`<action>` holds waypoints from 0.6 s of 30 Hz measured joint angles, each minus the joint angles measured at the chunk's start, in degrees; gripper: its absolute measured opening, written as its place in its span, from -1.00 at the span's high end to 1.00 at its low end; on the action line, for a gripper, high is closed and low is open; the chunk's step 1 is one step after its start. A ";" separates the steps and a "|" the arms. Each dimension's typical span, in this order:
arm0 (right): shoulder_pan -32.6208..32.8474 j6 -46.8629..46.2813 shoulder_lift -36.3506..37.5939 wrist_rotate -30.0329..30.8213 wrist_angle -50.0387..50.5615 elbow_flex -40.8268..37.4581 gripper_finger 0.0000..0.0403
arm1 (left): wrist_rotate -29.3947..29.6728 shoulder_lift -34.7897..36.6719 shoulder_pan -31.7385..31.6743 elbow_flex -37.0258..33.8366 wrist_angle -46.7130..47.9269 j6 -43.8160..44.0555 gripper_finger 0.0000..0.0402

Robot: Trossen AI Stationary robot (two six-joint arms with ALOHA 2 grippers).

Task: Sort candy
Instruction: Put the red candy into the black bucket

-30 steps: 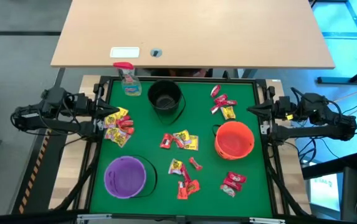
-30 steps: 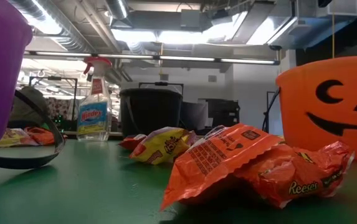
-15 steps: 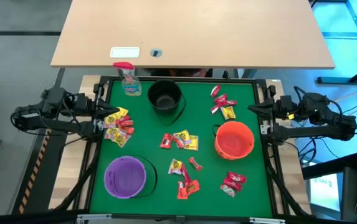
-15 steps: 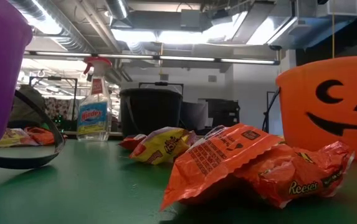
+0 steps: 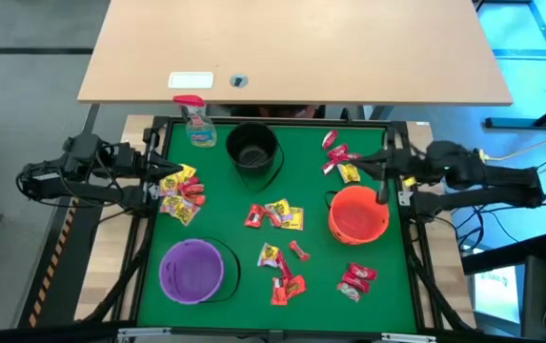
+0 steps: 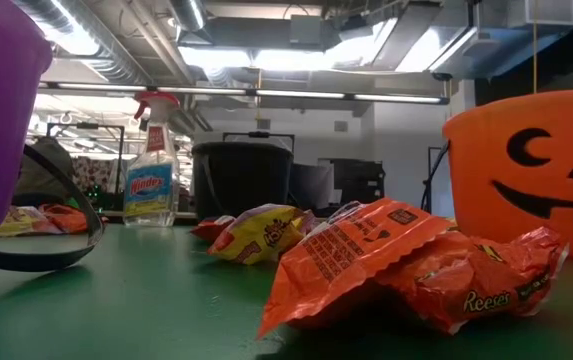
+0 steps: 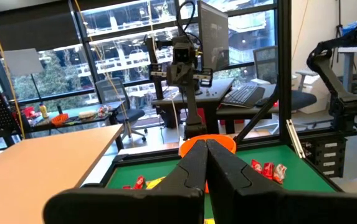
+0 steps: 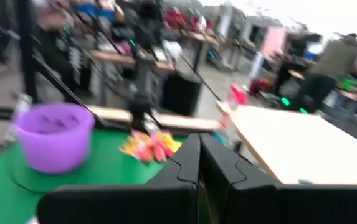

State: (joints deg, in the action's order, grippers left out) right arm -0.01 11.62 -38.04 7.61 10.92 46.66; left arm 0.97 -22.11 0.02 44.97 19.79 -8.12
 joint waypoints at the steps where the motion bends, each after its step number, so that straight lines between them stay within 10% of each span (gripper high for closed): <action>1: -0.02 0.53 -0.99 1.01 0.95 0.87 0.94 | 0.00 0.01 0.01 0.00 0.00 0.00 1.00; 18: -10.62 3.54 -15.56 5.12 30.26 17.54 0.94 | 0.00 0.00 0.00 0.00 0.00 0.00 1.00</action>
State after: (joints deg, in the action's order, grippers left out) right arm -10.63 15.16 -53.60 12.73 41.19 64.20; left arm 0.97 -22.11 0.02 44.97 19.79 -8.12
